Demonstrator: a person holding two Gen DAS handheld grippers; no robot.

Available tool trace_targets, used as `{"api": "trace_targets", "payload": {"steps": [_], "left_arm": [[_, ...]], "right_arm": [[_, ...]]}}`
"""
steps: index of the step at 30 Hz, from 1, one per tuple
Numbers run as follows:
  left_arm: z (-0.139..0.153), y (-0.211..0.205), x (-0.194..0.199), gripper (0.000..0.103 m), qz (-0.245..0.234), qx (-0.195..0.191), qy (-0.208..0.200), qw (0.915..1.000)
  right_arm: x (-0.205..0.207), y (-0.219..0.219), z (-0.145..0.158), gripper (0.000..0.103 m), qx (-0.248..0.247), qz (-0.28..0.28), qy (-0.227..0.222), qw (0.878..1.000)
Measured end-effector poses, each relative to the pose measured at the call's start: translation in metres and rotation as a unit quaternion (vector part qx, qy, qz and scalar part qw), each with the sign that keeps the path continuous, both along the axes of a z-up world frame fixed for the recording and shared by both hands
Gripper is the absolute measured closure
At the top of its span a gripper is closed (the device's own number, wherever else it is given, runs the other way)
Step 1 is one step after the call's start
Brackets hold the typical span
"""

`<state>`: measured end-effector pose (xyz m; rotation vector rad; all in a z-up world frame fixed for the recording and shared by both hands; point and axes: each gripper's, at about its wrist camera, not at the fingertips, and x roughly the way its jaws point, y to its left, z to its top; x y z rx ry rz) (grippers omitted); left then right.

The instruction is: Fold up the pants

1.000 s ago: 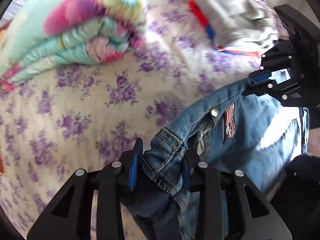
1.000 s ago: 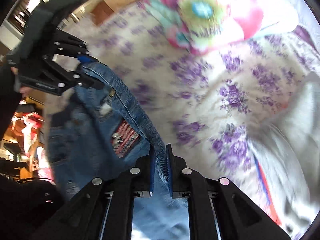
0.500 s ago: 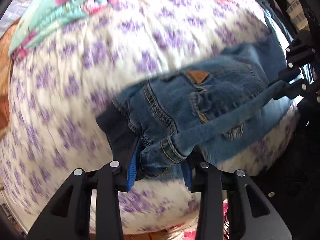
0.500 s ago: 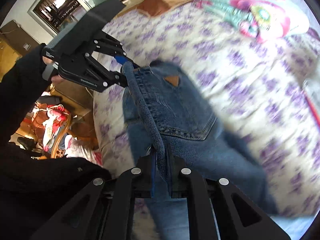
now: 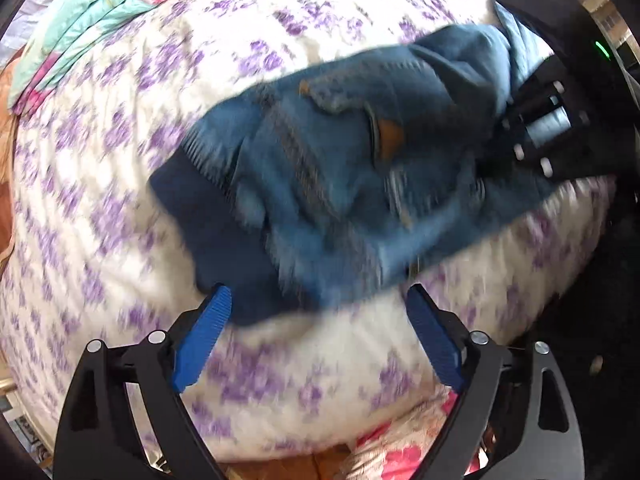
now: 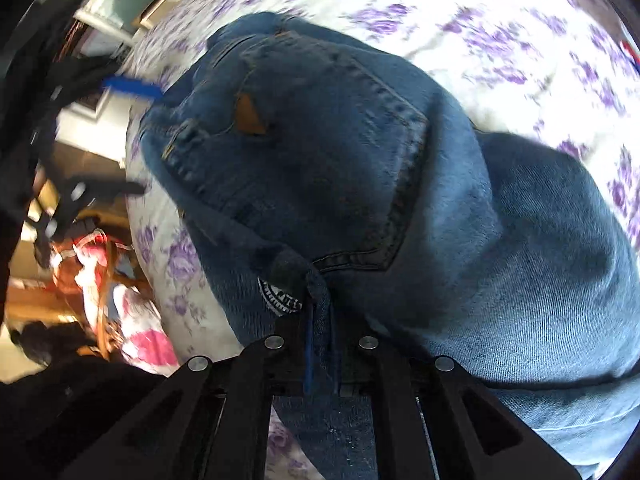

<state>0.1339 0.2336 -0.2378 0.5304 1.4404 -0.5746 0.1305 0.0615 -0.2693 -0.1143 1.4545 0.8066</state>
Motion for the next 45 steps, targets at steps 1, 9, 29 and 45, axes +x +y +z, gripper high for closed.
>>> {"api": "trace_targets", "payload": {"steps": [1,9,29,45], "left_arm": [[0.005,0.01,-0.003,0.017,0.015,-0.006,0.008,0.9998],[0.054,-0.003,0.003,0.017,0.213,-0.16,-0.031,0.9633],[-0.037,-0.013,-0.011,0.081,0.42,-0.091,-0.018,0.903],[-0.039,-0.005,-0.018,0.082,0.415,-0.115,-0.028,0.902]], "right_arm": [[-0.001,0.0,0.0,0.096,0.0,0.001,-0.003,1.0],[-0.012,0.003,0.011,0.095,0.014,0.009,-0.037,0.999],[-0.004,0.018,0.018,0.093,0.041,0.02,-0.014,0.999],[0.078,-0.217,0.079,0.035,-0.063,-0.293,-0.004,0.954]]}}
